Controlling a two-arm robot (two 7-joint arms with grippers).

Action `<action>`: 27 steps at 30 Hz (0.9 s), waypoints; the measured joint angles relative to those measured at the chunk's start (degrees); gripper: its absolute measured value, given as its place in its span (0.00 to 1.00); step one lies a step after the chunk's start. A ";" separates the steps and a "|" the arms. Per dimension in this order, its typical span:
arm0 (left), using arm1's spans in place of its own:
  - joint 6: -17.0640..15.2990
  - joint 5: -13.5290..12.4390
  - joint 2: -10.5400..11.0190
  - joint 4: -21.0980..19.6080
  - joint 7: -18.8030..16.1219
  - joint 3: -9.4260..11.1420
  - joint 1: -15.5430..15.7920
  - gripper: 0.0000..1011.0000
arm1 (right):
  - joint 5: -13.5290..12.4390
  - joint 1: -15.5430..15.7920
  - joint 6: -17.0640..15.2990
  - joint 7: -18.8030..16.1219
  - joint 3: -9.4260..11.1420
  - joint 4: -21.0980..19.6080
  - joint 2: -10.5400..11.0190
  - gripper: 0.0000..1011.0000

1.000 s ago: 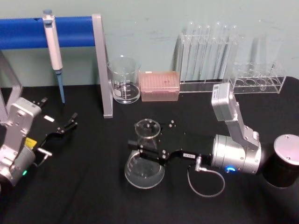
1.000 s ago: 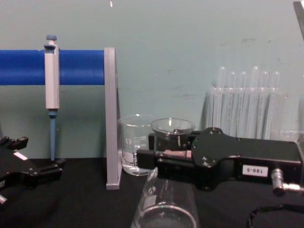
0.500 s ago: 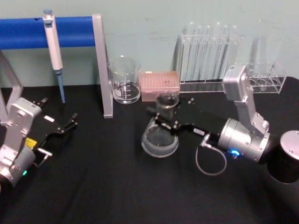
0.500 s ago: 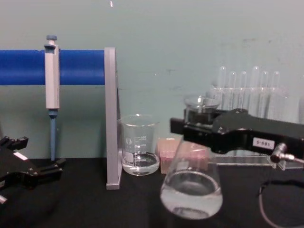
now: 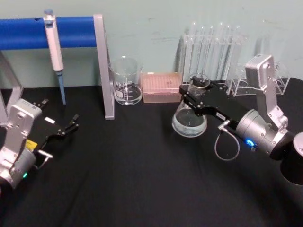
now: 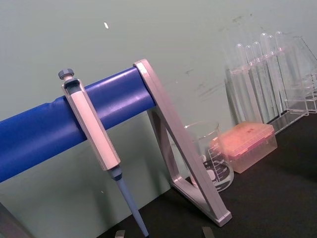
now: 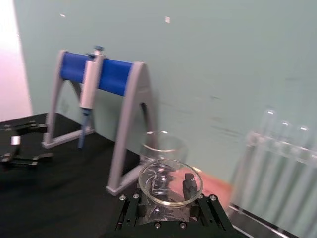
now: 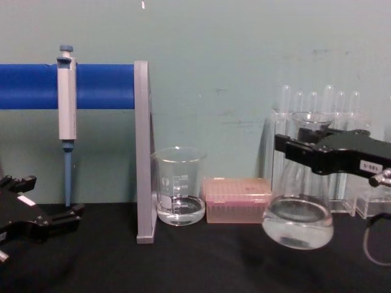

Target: Grasp the erlenmeyer flask with one hand, shake it three times, then place it back.

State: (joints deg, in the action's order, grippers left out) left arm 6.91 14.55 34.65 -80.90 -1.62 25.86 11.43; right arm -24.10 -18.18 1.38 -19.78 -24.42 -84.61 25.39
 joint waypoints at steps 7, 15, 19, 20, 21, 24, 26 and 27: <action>0.00 0.00 0.00 0.00 0.00 0.00 0.00 0.99 | 1.50 1.15 -1.20 4.25 2.42 -0.04 -0.97 0.45; 0.00 0.00 0.00 0.00 0.00 0.00 0.00 0.99 | 2.92 2.20 -2.46 7.84 4.92 -0.15 -2.35 0.45; 0.00 0.00 0.00 0.00 0.00 0.00 0.00 0.99 | 3.55 2.52 -2.94 8.74 5.71 -0.15 -2.85 0.45; 0.00 0.00 0.00 0.00 0.00 0.00 0.00 0.99 | 3.67 2.58 -3.07 8.88 5.87 -0.15 -2.95 0.45; 0.00 0.00 0.00 0.00 0.00 0.00 0.00 0.99 | 3.92 2.68 -3.28 9.20 6.21 -0.16 -3.17 0.45; 0.00 0.00 0.00 0.00 0.00 0.00 0.00 0.99 | 4.33 2.80 -3.50 9.61 6.64 -0.17 -3.49 0.45; 0.00 0.00 0.00 0.00 0.00 0.00 0.00 0.99 | 4.73 2.92 -3.72 9.97 7.02 -0.16 -3.81 0.45; 0.00 0.00 0.00 0.00 0.00 0.00 0.00 0.99 | 4.86 2.95 -3.78 10.06 7.12 -0.16 -3.91 0.45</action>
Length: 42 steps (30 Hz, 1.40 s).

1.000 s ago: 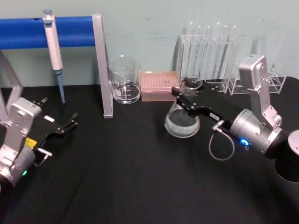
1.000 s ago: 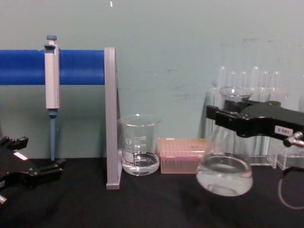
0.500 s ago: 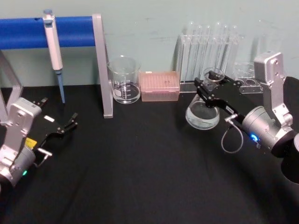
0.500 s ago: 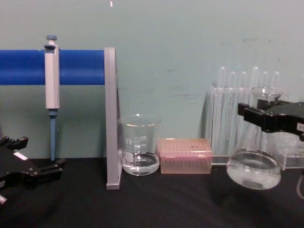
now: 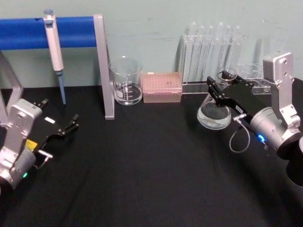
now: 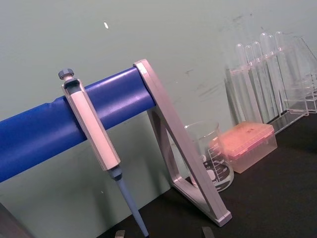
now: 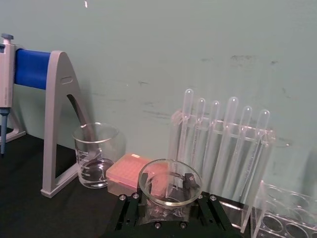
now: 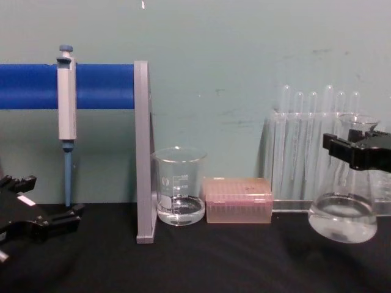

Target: Grasp the erlenmeyer flask with one hand, shake it three times, then place it back.

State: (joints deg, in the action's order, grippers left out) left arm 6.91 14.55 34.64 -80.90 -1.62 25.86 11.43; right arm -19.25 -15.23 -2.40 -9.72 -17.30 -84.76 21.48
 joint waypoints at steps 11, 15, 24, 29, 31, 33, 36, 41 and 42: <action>0.00 0.00 0.00 0.00 0.00 0.00 0.00 0.99 | 1.27 0.17 -0.43 -0.84 1.15 0.25 -1.24 0.45; 0.00 0.00 0.00 0.00 0.00 0.00 0.00 0.99 | 1.51 0.17 -0.52 -1.87 1.23 0.24 -1.55 0.45; 0.00 0.00 0.00 0.00 0.00 0.00 0.00 0.99 | 1.69 -0.04 -0.48 -6.74 0.80 -0.10 -1.78 0.45; 0.00 0.00 0.00 0.00 0.00 0.00 0.00 0.99 | 1.50 -0.38 -0.04 -10.82 -0.31 -0.40 -1.28 0.45; 0.00 0.00 0.00 0.00 0.00 0.00 0.00 0.99 | 1.16 -0.56 0.20 -12.58 -0.96 -0.56 -0.91 0.45; 0.00 0.00 0.00 0.00 0.00 0.00 0.00 0.99 | 0.89 -0.69 0.38 -13.54 -1.42 -0.69 -0.66 0.45; 0.00 0.00 0.00 0.00 0.00 0.00 0.00 0.99 | 0.24 -0.98 0.92 -15.91 -2.44 -0.94 -0.03 0.45; 0.00 0.00 0.00 0.00 0.00 0.00 0.00 0.99 | -0.94 -1.62 1.90 -19.73 -4.36 -1.26 1.16 0.45; 0.00 0.00 0.00 0.00 0.00 0.00 0.00 0.99 | -1.27 -1.84 2.14 -20.69 -4.90 -1.35 1.50 0.45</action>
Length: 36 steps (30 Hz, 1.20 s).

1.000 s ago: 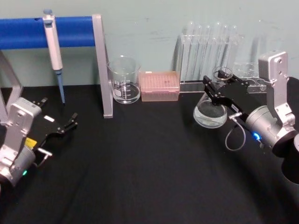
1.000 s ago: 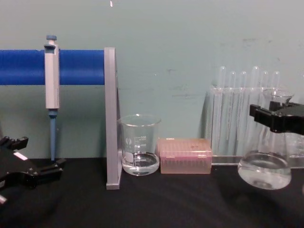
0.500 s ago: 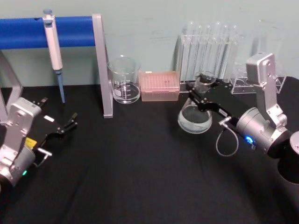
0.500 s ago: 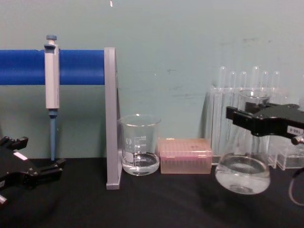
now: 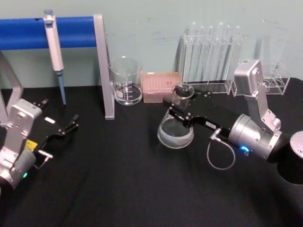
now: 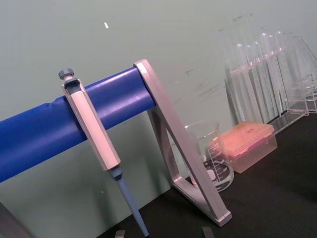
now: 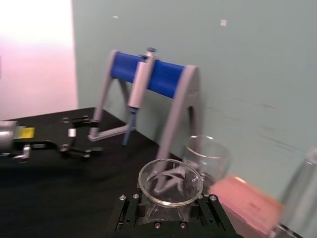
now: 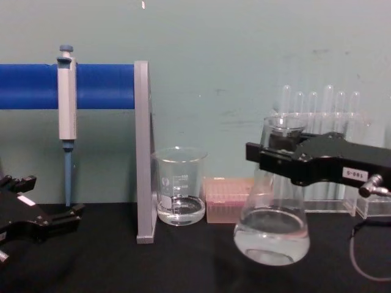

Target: Grasp the erlenmeyer flask with one hand, shake it three times, then place it back.

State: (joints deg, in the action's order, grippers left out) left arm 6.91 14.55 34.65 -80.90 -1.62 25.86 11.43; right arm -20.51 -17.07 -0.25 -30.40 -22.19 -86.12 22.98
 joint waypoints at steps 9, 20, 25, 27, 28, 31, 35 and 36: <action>0.00 0.00 0.00 0.00 0.00 0.00 0.00 0.99 | -1.74 -1.20 1.29 -5.16 -3.13 -0.44 1.67 0.45; 0.00 0.00 0.00 0.00 0.00 0.00 0.00 0.99 | -4.46 -3.53 3.99 -14.08 -7.39 -0.43 4.25 0.45; 0.00 0.00 0.00 0.00 0.00 0.00 0.00 0.99 | -5.41 -4.24 4.23 -15.93 -8.48 -0.29 4.89 0.45; 0.00 0.00 0.00 0.00 0.00 0.00 0.00 0.99 | -5.74 -4.48 4.41 -16.48 -8.87 -0.22 5.15 0.45; 0.00 0.00 0.00 0.00 0.00 0.00 0.00 0.99 | -5.83 -4.55 4.47 -16.64 -9.02 -0.20 5.25 0.45; 0.00 0.00 0.00 0.00 0.00 0.00 0.00 0.99 | -6.18 -4.77 4.72 -17.06 -9.53 -0.16 5.60 0.45; 0.00 0.00 0.00 0.00 0.00 0.00 0.00 0.99 | -6.58 -5.05 4.98 -17.29 -10.11 -0.11 5.98 0.45; 0.00 0.00 0.00 0.00 0.00 0.00 0.00 0.99 | -6.71 -5.15 5.09 -17.34 -10.36 -0.11 6.11 0.45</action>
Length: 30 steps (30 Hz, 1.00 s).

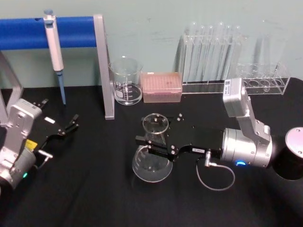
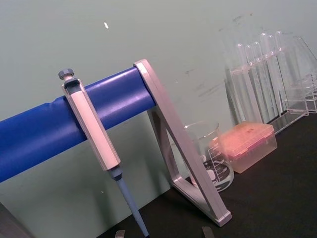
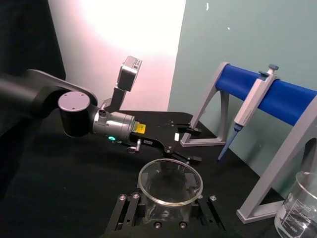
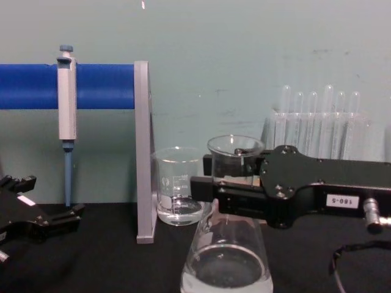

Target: Grasp the erlenmeyer flask with one hand, shake it three times, then place it back.

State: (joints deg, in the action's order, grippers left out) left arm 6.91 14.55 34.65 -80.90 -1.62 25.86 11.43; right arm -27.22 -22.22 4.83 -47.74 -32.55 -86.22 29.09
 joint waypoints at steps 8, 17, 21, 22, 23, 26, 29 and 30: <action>0.00 0.00 0.00 0.00 0.00 0.00 0.00 0.99 | -0.49 -0.33 0.32 0.69 -0.81 0.11 0.37 0.45; 0.00 0.00 0.00 0.00 0.00 0.00 0.00 0.99 | -0.55 -0.01 0.07 5.94 -0.31 0.11 0.14 0.45; 0.00 0.00 0.00 0.00 0.00 0.00 0.00 0.99 | -0.06 0.73 -0.43 10.38 1.16 -0.04 -0.40 0.45; 0.00 0.00 0.00 0.00 0.00 0.00 0.00 0.99 | 0.06 0.86 -0.56 11.12 1.43 -0.07 -0.51 0.45; 0.00 0.00 0.00 0.00 0.00 0.00 0.00 0.99 | 0.21 1.02 -0.68 11.87 1.75 -0.09 -0.63 0.45; 0.00 0.00 0.00 0.00 0.00 0.00 0.00 0.99 | 0.80 1.66 -1.17 14.75 2.95 -0.21 -1.13 0.45; 0.00 0.00 0.00 0.00 0.00 0.00 0.00 0.99 | 1.45 2.29 -1.50 17.23 4.33 -0.23 -1.62 0.45; 0.00 0.00 0.00 0.00 0.00 0.00 0.00 0.99 | 1.76 2.57 -1.70 18.36 4.94 -0.23 -1.87 0.45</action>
State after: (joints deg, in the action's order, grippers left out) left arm 6.91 14.55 34.64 -80.90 -1.62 25.86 11.43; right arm -25.46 -19.65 3.13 -29.39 -27.60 -86.45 27.23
